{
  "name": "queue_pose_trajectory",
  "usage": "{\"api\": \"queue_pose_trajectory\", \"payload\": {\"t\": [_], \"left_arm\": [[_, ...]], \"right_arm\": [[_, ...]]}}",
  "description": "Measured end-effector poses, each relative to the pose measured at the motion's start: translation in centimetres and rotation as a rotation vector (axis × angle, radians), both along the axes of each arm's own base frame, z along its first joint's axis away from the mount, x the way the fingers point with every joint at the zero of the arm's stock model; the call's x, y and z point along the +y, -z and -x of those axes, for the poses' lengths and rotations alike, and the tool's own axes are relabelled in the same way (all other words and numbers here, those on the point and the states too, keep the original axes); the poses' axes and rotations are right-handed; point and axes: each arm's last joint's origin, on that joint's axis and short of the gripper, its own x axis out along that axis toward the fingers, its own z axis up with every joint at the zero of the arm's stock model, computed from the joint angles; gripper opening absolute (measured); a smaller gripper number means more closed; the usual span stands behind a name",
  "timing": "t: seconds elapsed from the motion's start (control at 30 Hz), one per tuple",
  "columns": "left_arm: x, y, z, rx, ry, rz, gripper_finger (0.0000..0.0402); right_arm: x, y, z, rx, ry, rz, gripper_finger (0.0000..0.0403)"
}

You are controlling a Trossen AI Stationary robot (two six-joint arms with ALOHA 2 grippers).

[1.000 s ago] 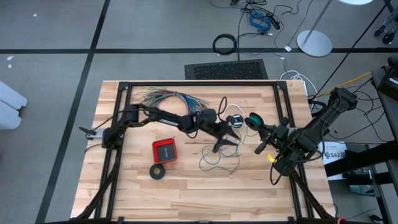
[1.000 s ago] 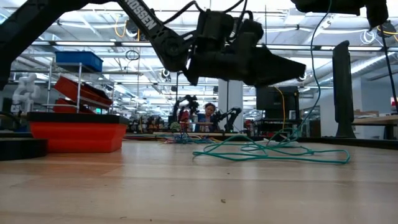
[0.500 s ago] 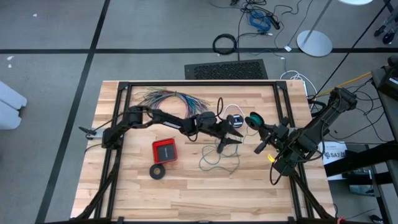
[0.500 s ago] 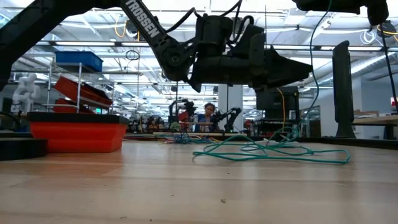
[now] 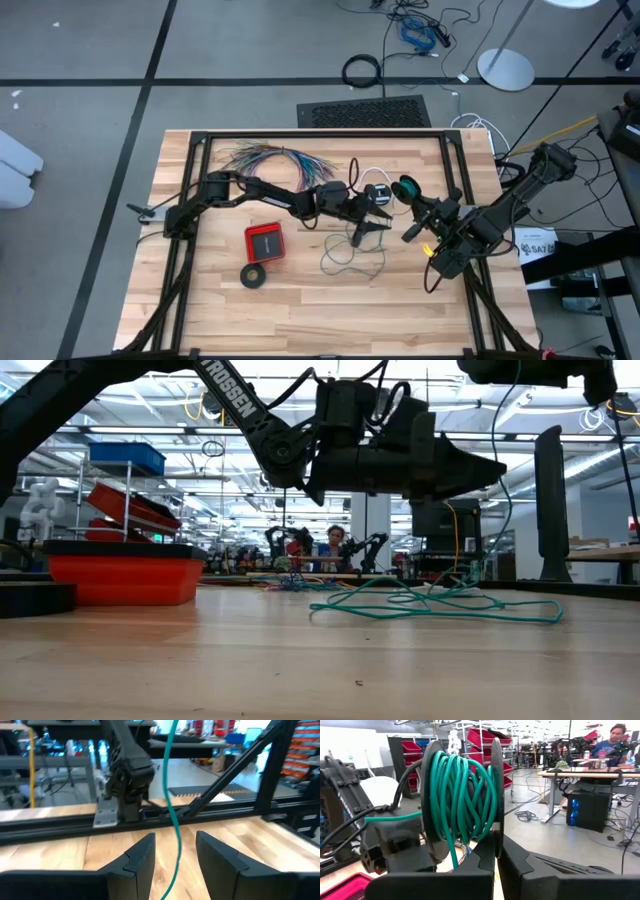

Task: Coil cords
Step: Coil the green wire onto the spool

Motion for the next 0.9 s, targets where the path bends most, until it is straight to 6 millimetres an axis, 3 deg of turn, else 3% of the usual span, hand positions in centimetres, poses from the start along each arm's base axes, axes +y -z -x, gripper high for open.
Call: {"api": "queue_pose_trajectory", "payload": {"t": [0.23,0.53,0.9], "left_arm": [[0.10,0.05,-0.03,0.005,-0.036,-0.002,0.0139],[0.16,-0.02,-0.03,-0.012,-0.037,-0.034,0.0050],[-0.01,-0.03,-0.09,-0.010,-0.090,-0.030,0.0083]], "right_arm": [[-0.03,-0.09,-0.15,-0.005,0.007,-0.004,0.0000],[-0.01,-0.13,-0.18,-0.009,0.007,-0.008,0.0000],[0.08,-0.25,-0.29,-0.006,0.006,-0.006,0.0000]]}}
